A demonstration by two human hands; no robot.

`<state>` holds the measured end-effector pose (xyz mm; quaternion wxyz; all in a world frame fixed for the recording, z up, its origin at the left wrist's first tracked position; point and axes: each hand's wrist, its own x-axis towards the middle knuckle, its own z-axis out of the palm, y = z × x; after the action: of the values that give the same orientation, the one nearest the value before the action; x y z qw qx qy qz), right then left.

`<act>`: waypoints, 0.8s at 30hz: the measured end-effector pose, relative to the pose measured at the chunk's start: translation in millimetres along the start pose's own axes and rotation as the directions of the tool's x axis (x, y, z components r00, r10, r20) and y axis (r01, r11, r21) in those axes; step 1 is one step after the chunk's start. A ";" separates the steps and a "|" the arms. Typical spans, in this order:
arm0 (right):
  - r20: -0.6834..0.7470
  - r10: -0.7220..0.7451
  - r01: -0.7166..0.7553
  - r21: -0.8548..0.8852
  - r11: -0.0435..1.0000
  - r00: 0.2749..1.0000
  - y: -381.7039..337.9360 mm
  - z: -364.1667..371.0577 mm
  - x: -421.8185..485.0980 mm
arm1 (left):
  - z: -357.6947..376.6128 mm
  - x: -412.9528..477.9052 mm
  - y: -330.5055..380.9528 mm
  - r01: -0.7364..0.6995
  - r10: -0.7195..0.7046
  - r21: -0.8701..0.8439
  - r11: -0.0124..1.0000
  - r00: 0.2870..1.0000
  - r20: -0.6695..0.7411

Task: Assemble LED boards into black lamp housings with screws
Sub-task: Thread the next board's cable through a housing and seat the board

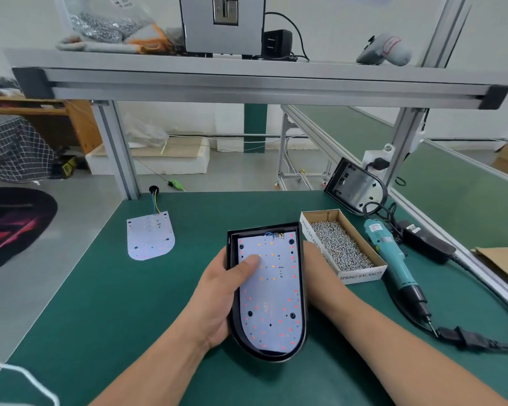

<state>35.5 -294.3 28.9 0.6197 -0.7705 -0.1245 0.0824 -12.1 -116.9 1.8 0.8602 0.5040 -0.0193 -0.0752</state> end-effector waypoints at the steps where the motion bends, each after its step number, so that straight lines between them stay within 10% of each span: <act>1: -0.016 0.014 -0.014 0.029 1.000 1.000 -0.2 -0.1 1.3 | -0.5 -0.8 0.4 -0.004 0.004 -0.006 1.000 1.000 0.012; 24: -0.031 -0.181 0.177 -0.094 0.980 0.983 23.5 -24.0 3.1 | -4.7 1.2 5.1 0.122 -0.119 -0.177 0.977 0.992 0.028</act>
<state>47.3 -320.6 11.3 0.5914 -0.7849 -0.1847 0.0054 -9.9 -110.6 3.8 0.8957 0.4242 0.0105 -0.1330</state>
